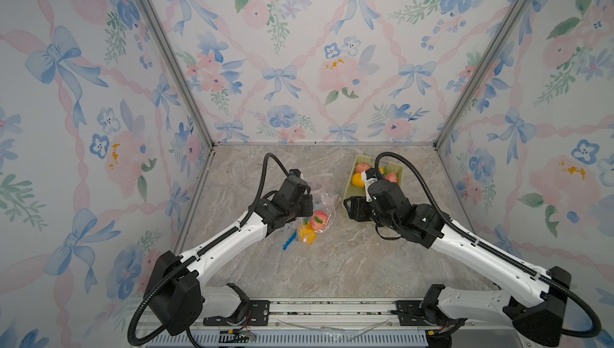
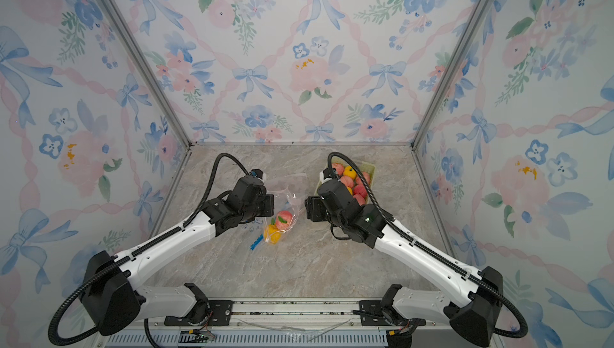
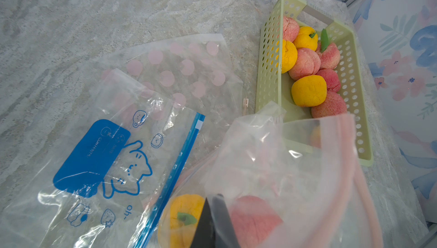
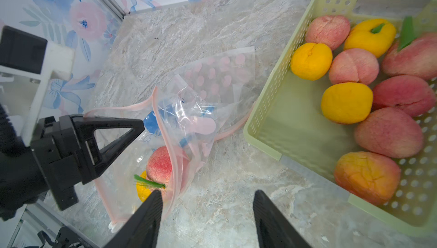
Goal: Place the peach in a zip-top bag and seal the zipper
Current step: Place the peach in the zipper food storage bag, then adjust the zipper food storage bag at the center of the board.
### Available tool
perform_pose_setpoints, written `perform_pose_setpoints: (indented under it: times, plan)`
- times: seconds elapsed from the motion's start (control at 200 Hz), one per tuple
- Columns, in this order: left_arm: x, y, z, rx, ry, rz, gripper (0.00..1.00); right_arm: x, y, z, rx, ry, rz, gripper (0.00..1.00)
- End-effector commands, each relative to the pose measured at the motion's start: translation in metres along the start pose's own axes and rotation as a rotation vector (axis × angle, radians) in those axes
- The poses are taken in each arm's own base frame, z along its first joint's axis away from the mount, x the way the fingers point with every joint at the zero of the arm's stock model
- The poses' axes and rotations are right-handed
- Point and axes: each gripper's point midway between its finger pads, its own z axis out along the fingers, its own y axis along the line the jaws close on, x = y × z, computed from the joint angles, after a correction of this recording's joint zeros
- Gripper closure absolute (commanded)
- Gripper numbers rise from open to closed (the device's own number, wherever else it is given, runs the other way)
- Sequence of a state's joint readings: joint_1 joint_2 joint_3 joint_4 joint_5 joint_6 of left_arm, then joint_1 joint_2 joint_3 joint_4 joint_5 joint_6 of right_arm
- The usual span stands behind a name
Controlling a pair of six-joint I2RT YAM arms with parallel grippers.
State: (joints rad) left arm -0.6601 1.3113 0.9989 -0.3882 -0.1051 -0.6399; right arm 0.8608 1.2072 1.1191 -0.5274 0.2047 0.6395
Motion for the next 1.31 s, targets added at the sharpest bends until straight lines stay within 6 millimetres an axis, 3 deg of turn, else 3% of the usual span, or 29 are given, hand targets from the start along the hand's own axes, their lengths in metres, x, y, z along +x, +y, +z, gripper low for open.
perform_pose_setpoints:
  times: [0.0, 0.265, 0.385, 0.555, 0.65, 0.775, 0.875, 1.055, 1.18, 1.3]
  plan:
    - [-0.008, -0.005, 0.001, 0.023, -0.011, -0.004, 1.0, 0.017, 0.014, 0.011, -0.044, 0.06, -0.014, 0.37]
    - [-0.01, -0.007, -0.001, 0.041, -0.009, 0.004, 1.0, 0.034, 0.042, 0.042, -0.082, 0.138, -0.065, 0.38]
    - [-0.01, -0.009, -0.003, 0.054, -0.008, 0.01, 1.0, 0.035, 0.048, 0.056, -0.068, 0.153, -0.075, 0.48]
    - [-0.011, -0.01, -0.004, 0.066, -0.006, 0.019, 1.0, 0.03, 0.056, 0.062, -0.06, 0.141, -0.082, 0.73]
    - [-0.012, -0.012, -0.007, 0.085, -0.004, 0.022, 0.83, 0.027, 0.054, 0.062, -0.045, 0.129, -0.057, 0.85]
    - [-0.01, -0.012, -0.017, 0.112, -0.013, 0.029, 0.58, 0.026, 0.047, 0.06, -0.015, 0.121, -0.019, 0.9]
    - [-0.004, -0.011, -0.03, 0.133, -0.012, 0.022, 0.46, 0.027, 0.043, 0.06, 0.003, 0.114, 0.01, 0.91]
    - [0.012, 0.0, -0.056, 0.147, -0.02, -0.014, 0.41, 0.025, 0.041, 0.059, 0.011, 0.095, 0.05, 0.92]
    - [0.037, 0.012, -0.067, 0.148, 0.024, -0.046, 0.42, 0.024, 0.038, 0.057, 0.024, 0.088, 0.073, 0.92]
    - [0.062, 0.01, -0.078, 0.204, 0.052, -0.09, 0.46, 0.023, 0.033, 0.056, 0.044, 0.075, 0.096, 0.93]
